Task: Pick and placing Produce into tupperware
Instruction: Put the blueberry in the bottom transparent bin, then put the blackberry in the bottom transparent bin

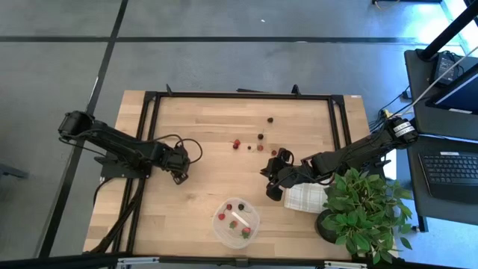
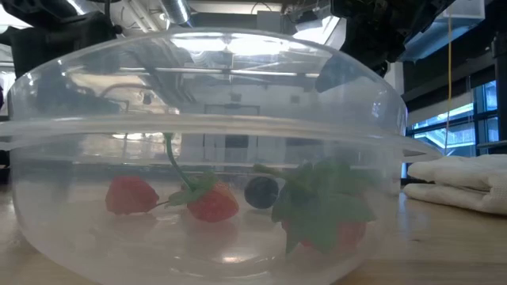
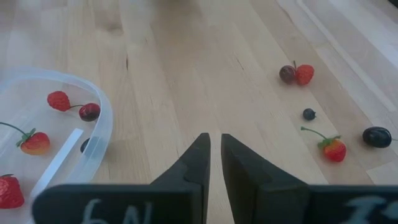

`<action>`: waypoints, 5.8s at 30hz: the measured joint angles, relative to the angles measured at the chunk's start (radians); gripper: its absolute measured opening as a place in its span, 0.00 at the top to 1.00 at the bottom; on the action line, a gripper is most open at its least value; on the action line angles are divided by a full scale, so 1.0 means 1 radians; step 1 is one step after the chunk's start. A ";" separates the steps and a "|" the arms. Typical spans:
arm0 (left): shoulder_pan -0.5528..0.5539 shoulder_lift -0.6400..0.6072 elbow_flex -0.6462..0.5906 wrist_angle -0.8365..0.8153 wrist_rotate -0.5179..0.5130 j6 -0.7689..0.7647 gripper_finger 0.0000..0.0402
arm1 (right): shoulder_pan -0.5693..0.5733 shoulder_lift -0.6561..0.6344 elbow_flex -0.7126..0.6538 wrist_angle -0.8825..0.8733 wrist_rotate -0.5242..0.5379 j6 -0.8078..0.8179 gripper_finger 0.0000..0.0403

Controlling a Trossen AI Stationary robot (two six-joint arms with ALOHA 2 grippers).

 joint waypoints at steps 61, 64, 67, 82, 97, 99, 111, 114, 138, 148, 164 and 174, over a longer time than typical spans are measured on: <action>-0.147 0.347 0.403 0.682 0.357 0.994 0.92 | 0.000 0.000 0.000 0.038 0.000 -0.001 0.89; -0.154 0.429 0.455 0.659 0.349 1.005 0.92 | 0.000 0.000 0.000 0.038 0.000 -0.002 0.89; -0.168 0.495 0.506 0.644 0.349 1.007 0.92 | 0.000 0.000 0.000 0.037 0.000 -0.002 0.89; -0.207 0.644 0.599 0.575 0.347 0.996 0.91 | 0.001 0.000 0.000 0.035 0.000 0.001 0.89; -0.206 0.641 0.599 0.577 0.289 0.978 0.82 | 0.000 0.000 0.000 0.028 0.000 0.000 0.89; -0.207 0.641 0.599 0.577 0.288 0.979 0.82 | 0.000 0.000 0.000 0.027 0.000 0.000 0.89; -0.206 0.641 0.599 0.577 0.288 0.978 0.82 | 0.000 0.000 0.000 0.029 -0.001 0.002 0.89; -0.206 0.641 0.599 0.577 0.288 0.977 0.82 | 0.000 0.000 0.000 0.029 -0.001 0.001 0.89; -0.207 0.640 0.599 0.582 0.274 0.927 0.54 | 0.000 0.000 0.000 0.029 -0.001 0.003 0.89; -0.213 0.517 0.599 0.565 0.279 1.013 0.54 | 0.000 0.000 0.000 0.036 -0.001 0.002 0.89; 0.027 0.011 0.413 0.559 0.438 1.164 0.54 | -0.002 0.000 0.000 0.082 -0.001 -0.060 0.89; 0.233 -0.192 0.051 0.868 0.440 1.097 0.54 | -0.041 0.001 0.000 0.114 0.022 0.007 0.89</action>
